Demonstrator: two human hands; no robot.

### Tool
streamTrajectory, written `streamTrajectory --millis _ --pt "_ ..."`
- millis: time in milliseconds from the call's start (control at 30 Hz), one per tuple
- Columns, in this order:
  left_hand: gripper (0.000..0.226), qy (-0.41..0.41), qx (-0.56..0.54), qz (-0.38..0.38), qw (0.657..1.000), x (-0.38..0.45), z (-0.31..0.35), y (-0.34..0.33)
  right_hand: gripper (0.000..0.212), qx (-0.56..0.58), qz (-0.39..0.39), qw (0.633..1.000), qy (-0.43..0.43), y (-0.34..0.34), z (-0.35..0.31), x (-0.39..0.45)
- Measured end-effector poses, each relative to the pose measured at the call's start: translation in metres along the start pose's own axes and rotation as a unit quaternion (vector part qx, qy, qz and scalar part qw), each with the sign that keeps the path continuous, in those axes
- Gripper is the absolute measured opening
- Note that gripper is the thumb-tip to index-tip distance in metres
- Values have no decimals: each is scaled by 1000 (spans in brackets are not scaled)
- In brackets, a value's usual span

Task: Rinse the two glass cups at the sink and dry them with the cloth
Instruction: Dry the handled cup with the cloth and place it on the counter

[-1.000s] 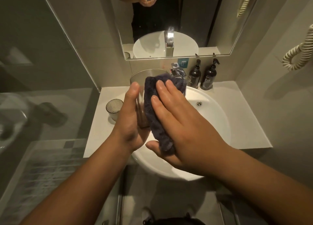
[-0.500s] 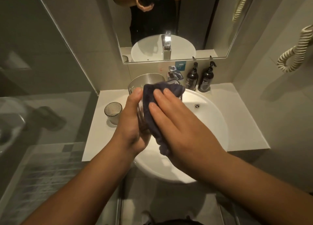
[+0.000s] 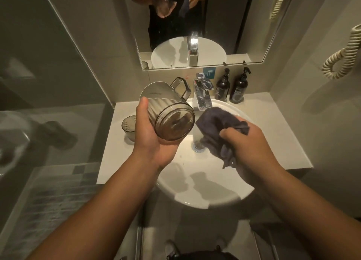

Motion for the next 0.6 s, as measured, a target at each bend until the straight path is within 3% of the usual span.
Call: streamTrajectory --millis 100,233,333,400,500,600 --pt "63 1 42 -14 999 -1 -3 -3 34 -114 -42 983 139 -14 -22 -7" --pt "56 -51 73 -5 996 5 0 -3 63 -290 -72 911 283 -33 -31 -17" --pt "65 -42 77 39 995 9 -2 1 64 -359 -118 831 407 -49 -30 -29" --pt "61 3 64 45 997 8 -5 0 63 -356 -141 801 459 -56 -28 -34" --pt "65 28 38 38 998 15 -2 -1 53 -368 -91 770 513 -48 -27 -23" --pt "77 68 35 38 996 13 -3 -4 46 -458 -95 683 561 -50 -4 -8"
Point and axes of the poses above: each hand's wrist, its own x-axis towards the middle knuckle, its own y-axis out of the back of the hand, z = x × y, the point moved 4 cm from there along x, towards the middle knuckle, and after that the axes turned 7 degrees about y, right-handed, at the moved point
